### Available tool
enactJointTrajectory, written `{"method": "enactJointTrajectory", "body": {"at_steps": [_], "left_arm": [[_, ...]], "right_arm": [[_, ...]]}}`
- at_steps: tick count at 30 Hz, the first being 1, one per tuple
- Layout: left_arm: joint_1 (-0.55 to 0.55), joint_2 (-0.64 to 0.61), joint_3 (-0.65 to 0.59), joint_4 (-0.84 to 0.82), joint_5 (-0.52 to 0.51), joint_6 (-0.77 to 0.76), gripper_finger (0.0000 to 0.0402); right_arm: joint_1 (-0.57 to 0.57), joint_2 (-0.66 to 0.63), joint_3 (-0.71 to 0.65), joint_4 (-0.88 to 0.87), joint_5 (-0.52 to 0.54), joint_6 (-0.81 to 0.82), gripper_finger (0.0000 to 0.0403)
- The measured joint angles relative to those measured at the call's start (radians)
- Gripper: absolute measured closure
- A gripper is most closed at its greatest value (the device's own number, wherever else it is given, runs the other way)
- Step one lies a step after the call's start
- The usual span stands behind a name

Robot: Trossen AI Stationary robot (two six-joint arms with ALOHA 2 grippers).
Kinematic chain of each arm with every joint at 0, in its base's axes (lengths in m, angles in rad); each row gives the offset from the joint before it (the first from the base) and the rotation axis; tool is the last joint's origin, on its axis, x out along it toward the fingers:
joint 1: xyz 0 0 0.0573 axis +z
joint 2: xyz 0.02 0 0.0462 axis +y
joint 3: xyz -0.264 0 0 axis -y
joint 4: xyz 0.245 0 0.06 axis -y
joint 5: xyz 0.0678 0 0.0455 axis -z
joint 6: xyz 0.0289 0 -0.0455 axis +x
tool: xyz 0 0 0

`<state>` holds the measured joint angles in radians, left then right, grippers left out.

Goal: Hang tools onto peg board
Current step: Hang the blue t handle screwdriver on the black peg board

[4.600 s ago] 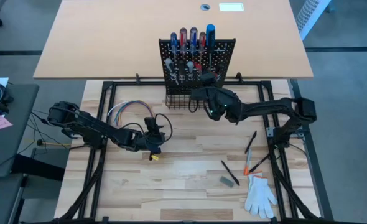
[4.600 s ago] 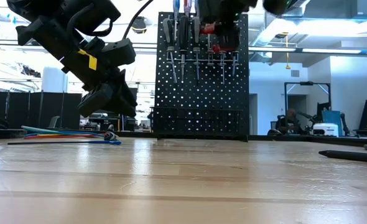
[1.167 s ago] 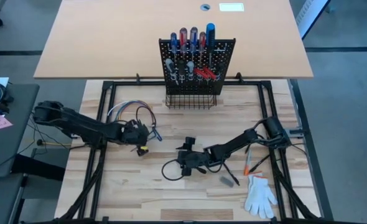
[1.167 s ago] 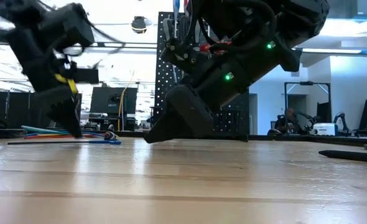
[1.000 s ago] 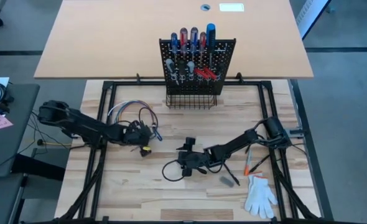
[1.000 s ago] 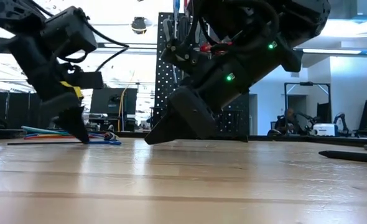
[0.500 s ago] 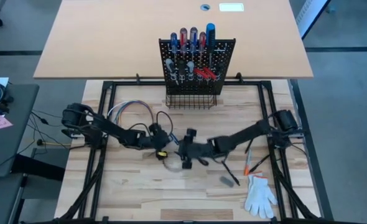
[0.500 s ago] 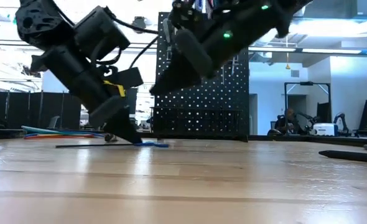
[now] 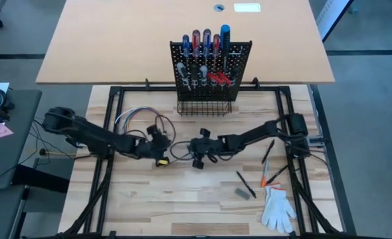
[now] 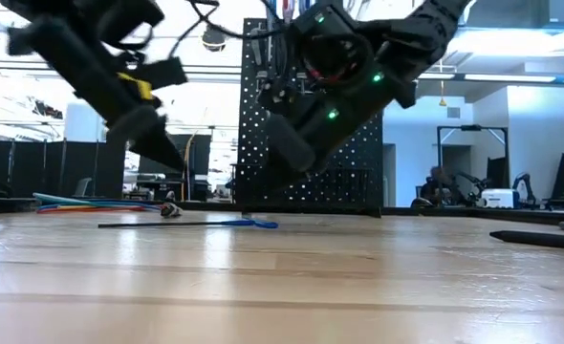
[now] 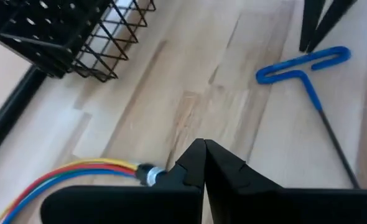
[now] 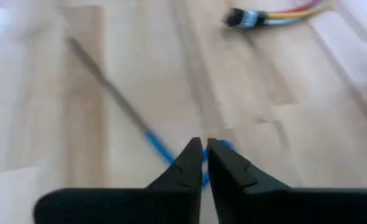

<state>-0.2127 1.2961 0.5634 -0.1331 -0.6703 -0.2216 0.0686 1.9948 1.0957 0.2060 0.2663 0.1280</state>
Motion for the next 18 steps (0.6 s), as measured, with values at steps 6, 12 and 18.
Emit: {"method": "enactJointTrajectory", "body": {"at_steps": [6,12,18], "left_arm": [[-0.06,-0.183,-0.086,-0.099,0.081,-0.002,0.0401],[-0.091,-0.289,-0.161,-0.078,0.13,-0.003,0.0401],[-0.088,-0.306,-0.179,-0.033,0.13,0.02,0.0401]], "right_arm": [[0.007,-0.004,-0.096,0.149,-0.025,0.062,0.0398],[-0.009,0.007,-0.12,0.215,-0.059,0.093,0.0397],[-0.012,0.006,-0.119,0.211,-0.056,0.093,0.0397]]}}
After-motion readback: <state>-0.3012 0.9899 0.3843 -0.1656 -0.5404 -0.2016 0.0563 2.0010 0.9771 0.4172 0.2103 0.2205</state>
